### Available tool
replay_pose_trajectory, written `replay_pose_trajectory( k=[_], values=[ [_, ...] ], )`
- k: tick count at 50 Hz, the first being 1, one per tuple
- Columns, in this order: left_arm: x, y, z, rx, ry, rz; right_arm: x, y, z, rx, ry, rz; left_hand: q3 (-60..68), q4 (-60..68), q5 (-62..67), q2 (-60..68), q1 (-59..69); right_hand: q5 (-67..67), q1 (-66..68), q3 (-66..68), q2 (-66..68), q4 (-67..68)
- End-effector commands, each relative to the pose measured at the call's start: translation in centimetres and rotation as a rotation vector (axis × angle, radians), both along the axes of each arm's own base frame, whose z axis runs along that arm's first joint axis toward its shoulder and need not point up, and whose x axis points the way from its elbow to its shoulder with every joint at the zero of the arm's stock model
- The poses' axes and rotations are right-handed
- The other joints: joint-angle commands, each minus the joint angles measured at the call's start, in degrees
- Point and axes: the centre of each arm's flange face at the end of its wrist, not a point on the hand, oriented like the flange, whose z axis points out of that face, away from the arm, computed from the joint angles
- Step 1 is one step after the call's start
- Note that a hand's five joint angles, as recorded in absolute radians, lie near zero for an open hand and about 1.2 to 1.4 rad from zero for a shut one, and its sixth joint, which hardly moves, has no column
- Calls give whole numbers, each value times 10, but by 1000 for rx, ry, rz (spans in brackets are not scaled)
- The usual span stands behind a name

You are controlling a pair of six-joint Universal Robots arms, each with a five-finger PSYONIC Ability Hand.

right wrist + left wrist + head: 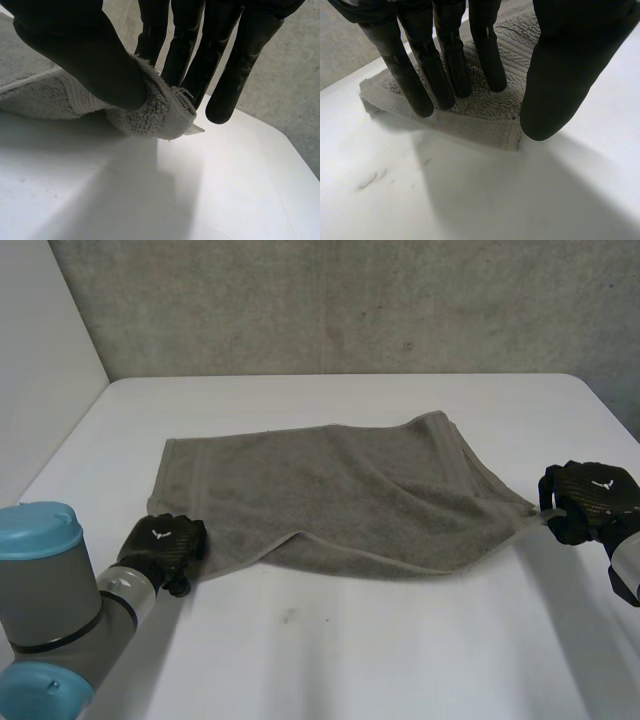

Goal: Fold the towel.

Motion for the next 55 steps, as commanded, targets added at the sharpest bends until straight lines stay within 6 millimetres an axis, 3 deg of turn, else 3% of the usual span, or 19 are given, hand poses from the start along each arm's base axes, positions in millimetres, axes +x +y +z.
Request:
replay_pose_trajectory(
  k=[1, 18, 28, 41, 43, 48, 50, 55],
  values=[
    [-1, -4, -5, 9, -3, 0, 0, 0, -1, 2, 0, 1, 61, 61, 62, 61, 57, 133, 243, 122, 124, 116],
    [-6, -19, -7, -6, 3, -3, 4, 2, -2, 5, 1, 15, 179, 179, 179, 179, 175, 133, 243, 122, 124, 116],
    [-8, -26, 1, -39, 16, -4, 5, 3, -2, 8, 1, 17, 385, 385, 386, 385, 382, 133, 243, 122, 124, 116],
    [-6, -40, 0, -98, -42, -13, 5, 3, -1, 5, 3, 17, 385, 386, 386, 386, 382, 133, 243, 122, 124, 116],
    [3, -40, 28, -167, -47, 10, 5, 3, 6, -23, 28, 24, 385, 386, 386, 386, 382, 133, 243, 122, 124, 116],
    [9, -33, 58, -248, -32, 21, 3, 11, 26, -46, 135, 40, 385, 386, 386, 386, 382, 133, 243, 122, 124, 116],
    [15, -21, 90, -323, -14, 34, 2, 13, 37, -59, 169, 40, 385, 386, 386, 386, 382, 133, 243, 122, 124, 116],
    [33, -5, 119, -352, -15, 70, 2, 27, 83, -135, 282, 62, 385, 386, 386, 386, 382, 133, 243, 122, 124, 116]
  ],
)
